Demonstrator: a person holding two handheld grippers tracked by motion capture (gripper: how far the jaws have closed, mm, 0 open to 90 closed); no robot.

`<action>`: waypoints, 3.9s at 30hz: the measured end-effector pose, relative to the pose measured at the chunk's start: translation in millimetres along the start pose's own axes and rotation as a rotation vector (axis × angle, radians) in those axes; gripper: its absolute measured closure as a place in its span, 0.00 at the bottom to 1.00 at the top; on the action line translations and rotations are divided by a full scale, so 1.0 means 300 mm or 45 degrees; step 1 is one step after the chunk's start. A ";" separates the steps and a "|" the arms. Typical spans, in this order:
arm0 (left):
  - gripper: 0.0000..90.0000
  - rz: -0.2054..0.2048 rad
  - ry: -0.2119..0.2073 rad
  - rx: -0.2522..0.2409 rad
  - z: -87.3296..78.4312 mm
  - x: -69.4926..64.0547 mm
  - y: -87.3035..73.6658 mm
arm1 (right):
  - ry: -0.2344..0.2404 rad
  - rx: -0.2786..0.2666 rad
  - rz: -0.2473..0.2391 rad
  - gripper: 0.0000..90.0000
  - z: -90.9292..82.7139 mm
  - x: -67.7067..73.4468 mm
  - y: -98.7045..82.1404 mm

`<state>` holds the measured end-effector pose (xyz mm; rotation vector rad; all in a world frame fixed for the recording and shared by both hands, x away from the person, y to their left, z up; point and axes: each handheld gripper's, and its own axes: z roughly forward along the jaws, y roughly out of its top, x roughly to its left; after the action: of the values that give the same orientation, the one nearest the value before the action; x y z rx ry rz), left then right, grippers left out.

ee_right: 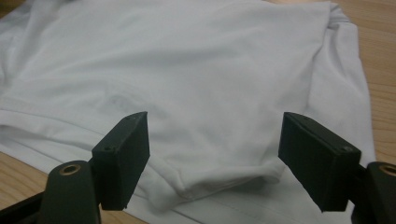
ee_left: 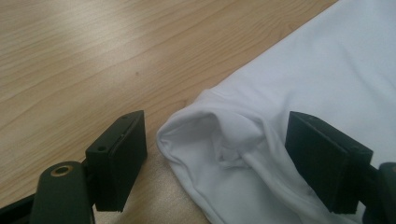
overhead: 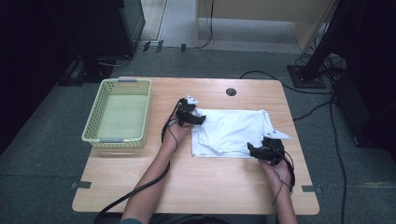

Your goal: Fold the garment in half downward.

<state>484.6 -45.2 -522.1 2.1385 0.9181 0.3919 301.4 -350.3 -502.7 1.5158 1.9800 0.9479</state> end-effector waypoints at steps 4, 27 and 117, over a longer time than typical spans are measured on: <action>0.24 0.002 0.001 0.002 0.000 0.000 0.000 | -0.001 0.002 -0.018 0.28 0.003 0.021 0.003; 0.24 -0.020 0.020 -0.004 0.000 -0.005 -0.001 | -0.005 -0.002 -0.008 0.26 0.044 0.107 0.016; 0.08 -0.006 0.006 0.038 0.001 -0.009 -0.003 | 0.180 -0.031 -0.091 0.23 0.170 0.390 0.050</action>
<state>482.5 -47.0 -523.0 2.1630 0.9369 0.3828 315.0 -223.7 -519.5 1.3891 2.0982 1.0712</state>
